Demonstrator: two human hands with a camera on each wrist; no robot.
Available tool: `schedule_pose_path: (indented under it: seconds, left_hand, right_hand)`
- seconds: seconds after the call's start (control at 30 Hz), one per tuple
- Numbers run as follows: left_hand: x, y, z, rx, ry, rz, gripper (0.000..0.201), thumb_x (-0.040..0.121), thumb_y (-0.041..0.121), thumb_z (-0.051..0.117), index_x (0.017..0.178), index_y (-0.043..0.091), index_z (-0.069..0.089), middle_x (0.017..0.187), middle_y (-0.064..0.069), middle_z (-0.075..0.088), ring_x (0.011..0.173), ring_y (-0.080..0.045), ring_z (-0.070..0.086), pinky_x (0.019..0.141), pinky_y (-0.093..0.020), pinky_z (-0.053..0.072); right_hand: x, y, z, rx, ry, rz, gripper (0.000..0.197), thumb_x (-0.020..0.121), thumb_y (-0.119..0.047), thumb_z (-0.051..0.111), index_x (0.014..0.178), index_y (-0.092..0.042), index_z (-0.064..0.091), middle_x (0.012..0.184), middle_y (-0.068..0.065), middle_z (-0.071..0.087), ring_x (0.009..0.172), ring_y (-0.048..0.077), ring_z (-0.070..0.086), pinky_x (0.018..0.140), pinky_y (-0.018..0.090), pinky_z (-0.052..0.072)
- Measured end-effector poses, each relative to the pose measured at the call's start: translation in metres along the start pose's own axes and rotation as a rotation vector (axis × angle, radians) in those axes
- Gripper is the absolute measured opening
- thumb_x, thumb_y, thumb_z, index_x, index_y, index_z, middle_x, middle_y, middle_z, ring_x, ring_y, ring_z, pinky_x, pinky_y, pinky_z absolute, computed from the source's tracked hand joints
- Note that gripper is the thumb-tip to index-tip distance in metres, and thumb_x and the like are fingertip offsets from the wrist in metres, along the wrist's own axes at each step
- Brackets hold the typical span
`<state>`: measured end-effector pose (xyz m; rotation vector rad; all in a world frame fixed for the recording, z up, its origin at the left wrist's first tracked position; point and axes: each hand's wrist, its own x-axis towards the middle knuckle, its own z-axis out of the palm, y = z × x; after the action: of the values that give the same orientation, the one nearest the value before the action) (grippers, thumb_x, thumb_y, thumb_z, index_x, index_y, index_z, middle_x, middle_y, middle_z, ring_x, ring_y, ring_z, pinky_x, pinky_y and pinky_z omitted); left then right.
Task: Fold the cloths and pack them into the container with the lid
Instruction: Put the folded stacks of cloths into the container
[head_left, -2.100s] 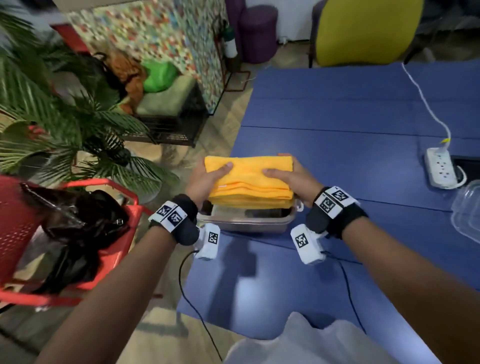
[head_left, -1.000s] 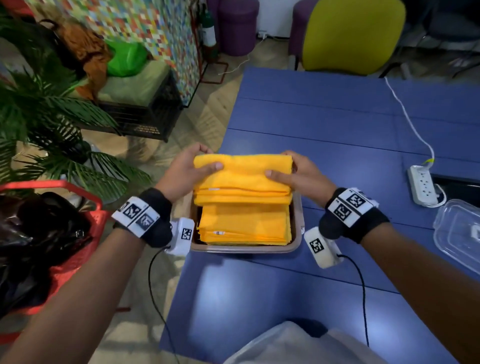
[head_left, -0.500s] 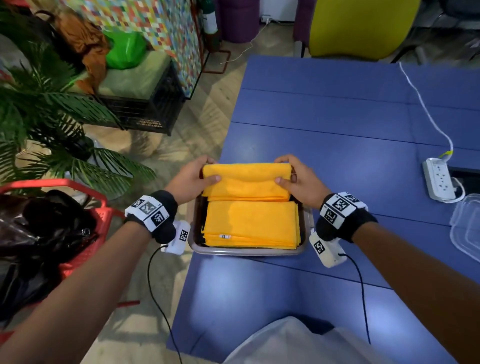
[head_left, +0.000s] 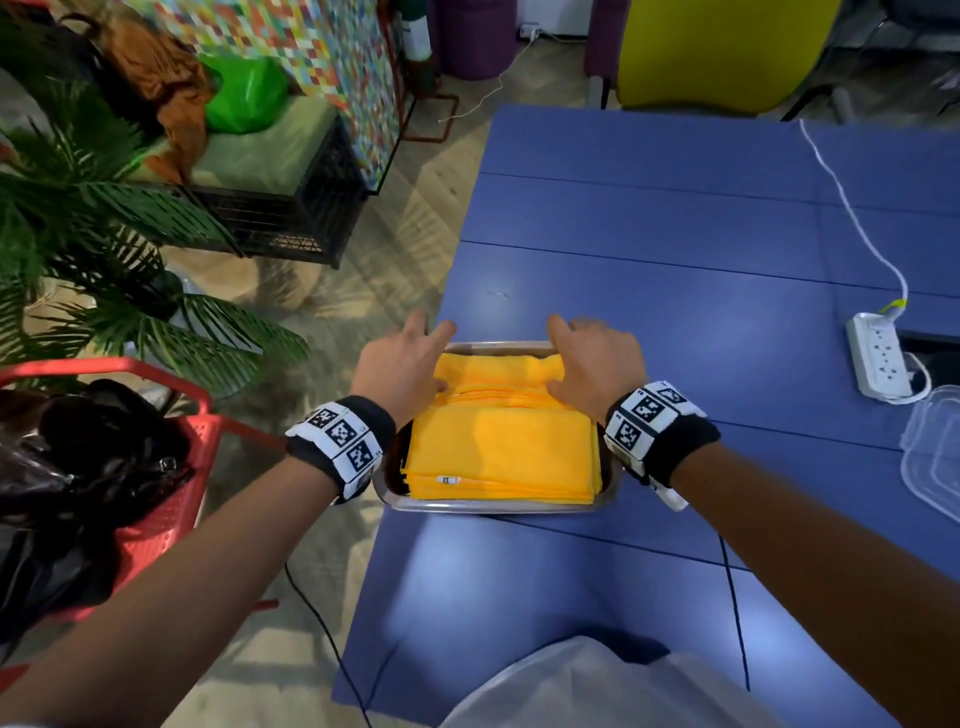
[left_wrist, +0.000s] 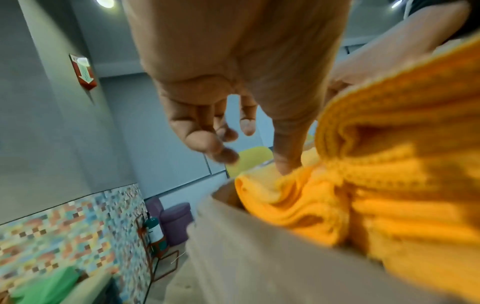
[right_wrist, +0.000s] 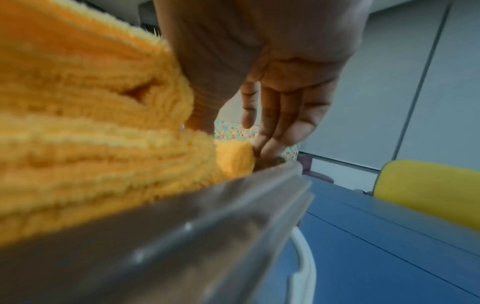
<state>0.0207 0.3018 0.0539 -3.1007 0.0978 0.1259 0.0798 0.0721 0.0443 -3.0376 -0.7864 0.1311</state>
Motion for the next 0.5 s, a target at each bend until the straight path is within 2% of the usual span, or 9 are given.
schedule_pose_path:
  seconds: [0.07, 0.13, 0.17, 0.23, 0.27, 0.33, 0.37, 0.43, 0.5]
  left_hand:
    - [-0.002, -0.003, -0.006, -0.282, 0.013, 0.112, 0.027, 0.084, 0.036, 0.071, 0.1, 0.021, 0.056, 0.105, -0.001, 0.051, 0.093, -0.021, 0.054, 0.067, -0.033, 0.044]
    - [-0.007, -0.004, -0.012, -0.576, -0.109, 0.192, 0.019, 0.089, 0.042, 0.065, 0.095, 0.024, 0.062, 0.099, 0.006, 0.058, 0.085, -0.014, 0.057, 0.072, -0.032, 0.047]
    - [-0.011, -0.003, -0.015, -0.605, -0.216, 0.22, 0.024, 0.088, 0.047, 0.063, 0.096, 0.025, 0.063, 0.096, 0.009, 0.061, 0.084, -0.013, 0.057, 0.074, -0.032, 0.047]
    - [-0.02, 0.001, -0.014, -0.39, -0.435, 0.267, 0.04, 0.084, 0.059, 0.062, 0.104, 0.025, 0.062, 0.098, 0.008, 0.06, 0.091, -0.014, 0.054, 0.077, -0.03, 0.042]
    - [-0.023, 0.002, -0.012, -0.278, -0.482, 0.279, 0.044, 0.082, 0.061, 0.062, 0.106, 0.024, 0.06, 0.1, 0.007, 0.059, 0.095, -0.015, 0.052, 0.076, -0.03, 0.039]
    - [-0.027, 0.0, -0.011, -0.298, -0.495, 0.268, 0.041, 0.081, 0.057, 0.066, 0.099, 0.021, 0.059, 0.096, 0.003, 0.058, 0.096, -0.017, 0.052, 0.069, -0.027, 0.037]
    - [-0.028, -0.003, -0.012, -0.39, -0.499, 0.255, 0.039, 0.082, 0.053, 0.068, 0.094, 0.017, 0.059, 0.092, 0.0, 0.058, 0.091, -0.019, 0.054, 0.066, -0.026, 0.038]
    - [-0.028, -0.01, -0.017, -0.553, -0.528, 0.249, 0.035, 0.083, 0.045, 0.07, 0.088, 0.012, 0.059, 0.086, -0.003, 0.056, 0.081, -0.015, 0.053, 0.063, -0.022, 0.039]
    - [-0.027, -0.017, -0.024, -0.68, -0.541, 0.243, 0.031, 0.083, 0.045, 0.071, 0.084, 0.018, 0.055, 0.084, 0.001, 0.05, 0.077, -0.006, 0.047, 0.063, -0.019, 0.037]
  right_hand:
    - [-0.001, 0.004, -0.009, 0.194, 0.027, -0.061, 0.031, 0.079, -0.035, 0.068, 0.099, -0.02, 0.049, 0.089, -0.002, 0.05, 0.081, 0.022, 0.054, 0.057, 0.033, 0.042]
    - [-0.004, 0.012, -0.014, 0.505, -0.101, -0.111, 0.023, 0.081, -0.037, 0.07, 0.092, -0.02, 0.059, 0.085, -0.004, 0.057, 0.079, 0.017, 0.058, 0.069, 0.038, 0.051]
    - [-0.009, 0.014, -0.017, 0.604, -0.229, -0.122, 0.027, 0.081, -0.041, 0.072, 0.095, -0.02, 0.063, 0.086, -0.004, 0.061, 0.08, 0.016, 0.06, 0.075, 0.036, 0.053]
    - [-0.024, 0.015, -0.019, 0.547, -0.508, -0.167, 0.046, 0.078, -0.052, 0.072, 0.11, -0.02, 0.063, 0.1, -0.006, 0.061, 0.093, 0.014, 0.058, 0.084, 0.031, 0.051]
    - [-0.03, 0.018, -0.017, 0.476, -0.584, -0.184, 0.055, 0.076, -0.055, 0.072, 0.118, -0.021, 0.059, 0.109, -0.008, 0.057, 0.1, 0.013, 0.054, 0.088, 0.03, 0.049]
    - [-0.038, 0.02, -0.014, 0.411, -0.556, -0.213, 0.061, 0.074, -0.056, 0.073, 0.123, -0.024, 0.057, 0.118, -0.008, 0.054, 0.109, 0.013, 0.049, 0.093, 0.032, 0.046]
    - [-0.039, 0.022, -0.014, 0.424, -0.503, -0.231, 0.057, 0.074, -0.057, 0.073, 0.119, -0.025, 0.06, 0.116, -0.007, 0.056, 0.107, 0.013, 0.05, 0.091, 0.033, 0.047]
    - [-0.04, 0.027, -0.017, 0.499, -0.458, -0.241, 0.04, 0.074, -0.052, 0.075, 0.101, -0.025, 0.065, 0.099, -0.006, 0.061, 0.091, 0.012, 0.054, 0.077, 0.03, 0.048]
    - [-0.042, 0.031, -0.024, 0.659, -0.483, -0.224, 0.028, 0.077, -0.043, 0.076, 0.088, -0.022, 0.062, 0.083, -0.004, 0.058, 0.075, 0.011, 0.054, 0.065, 0.028, 0.043]
